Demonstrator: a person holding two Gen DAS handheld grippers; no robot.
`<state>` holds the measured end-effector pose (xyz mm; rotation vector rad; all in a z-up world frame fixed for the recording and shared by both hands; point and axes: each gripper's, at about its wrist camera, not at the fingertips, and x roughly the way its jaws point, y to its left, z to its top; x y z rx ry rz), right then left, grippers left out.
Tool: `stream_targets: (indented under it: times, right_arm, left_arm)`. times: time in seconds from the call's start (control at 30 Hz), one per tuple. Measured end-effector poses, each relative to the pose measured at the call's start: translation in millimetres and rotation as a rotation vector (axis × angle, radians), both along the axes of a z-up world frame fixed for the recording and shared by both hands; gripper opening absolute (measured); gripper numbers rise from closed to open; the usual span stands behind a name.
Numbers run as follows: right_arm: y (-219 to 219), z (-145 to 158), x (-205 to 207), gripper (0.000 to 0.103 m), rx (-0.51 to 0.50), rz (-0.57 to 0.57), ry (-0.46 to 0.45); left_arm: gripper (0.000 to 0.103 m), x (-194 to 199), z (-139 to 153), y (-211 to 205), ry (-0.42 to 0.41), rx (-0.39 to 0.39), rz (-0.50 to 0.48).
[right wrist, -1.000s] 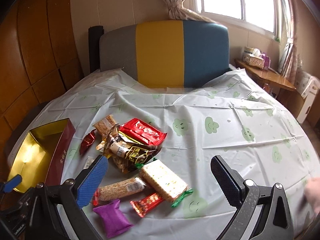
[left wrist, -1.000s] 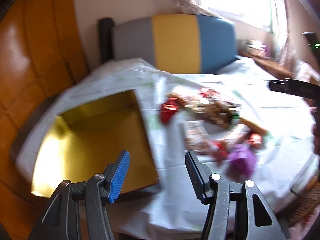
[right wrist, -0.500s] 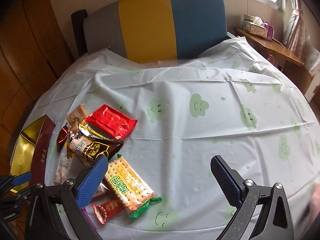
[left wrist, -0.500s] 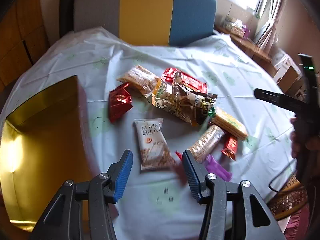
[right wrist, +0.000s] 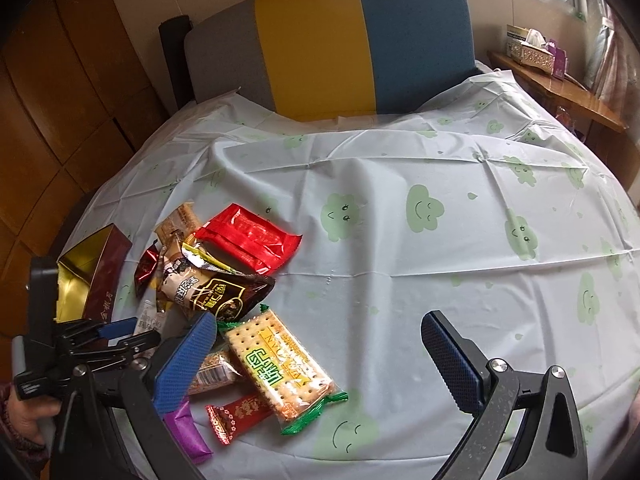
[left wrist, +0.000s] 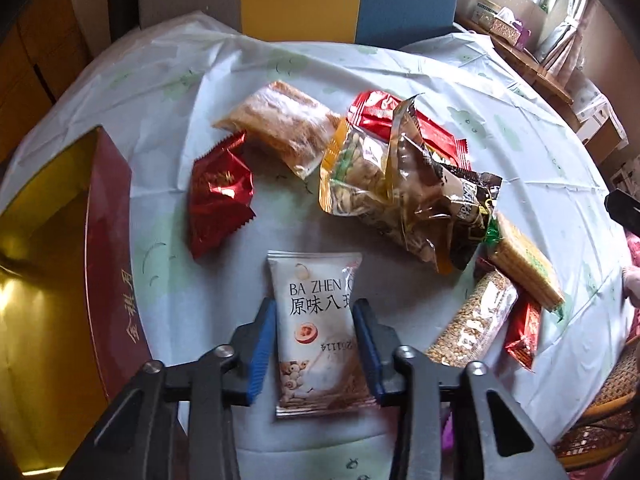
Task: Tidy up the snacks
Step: 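Grasp the white BA ZHEN packet with the left gripper, then drop the white packet into the tray with left while right grasps purple pouch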
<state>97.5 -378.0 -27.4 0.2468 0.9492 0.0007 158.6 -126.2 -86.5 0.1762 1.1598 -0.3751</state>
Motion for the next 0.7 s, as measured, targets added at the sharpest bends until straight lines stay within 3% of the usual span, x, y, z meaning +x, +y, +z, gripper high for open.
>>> stream_targets:
  times: [0.03, 0.1, 0.17, 0.23, 0.4, 0.6, 0.7]
  right_arm:
    - [1.5, -1.1, 0.3, 0.100, 0.007, 0.011, 0.004]
    - [7.4, -3.6, 1.1, 0.076, 0.031, 0.053, 0.018]
    - [18.9, -7.2, 1.9, 0.062, 0.104, 0.145, 0.044]
    - [40.6, -8.9, -0.3, 0.059, 0.176, 0.283, 0.056]
    - [113.1, -22.2, -20.3, 0.059, 0.145, 0.605, 0.122]
    - [153.4, -51.5, -33.5, 0.060, 0.033, 0.715, 0.223]
    - [159.6, -60.8, -36.7, 0.060, 0.007, 0.732, 0.250]
  left_arm:
    - [0.033, -1.4, -0.5, 0.9, -0.016, -0.004, -0.005]
    - [0.032, -4.5, 0.8, 5.6, -0.026, -0.032, 0.008]
    - [0.032, -9.6, 5.2, 15.8, -0.040, -0.063, 0.041]
    - [0.032, -13.2, 13.5, 25.1, -0.043, -0.099, 0.057]
    - [0.032, -34.7, 46.1, 43.4, -0.102, -0.154, 0.050]
    - [0.032, -38.9, 83.2, 87.2, -0.157, -0.240, 0.139]
    - [0.032, -31.7, 96.2, 120.2, -0.184, -0.238, 0.219]
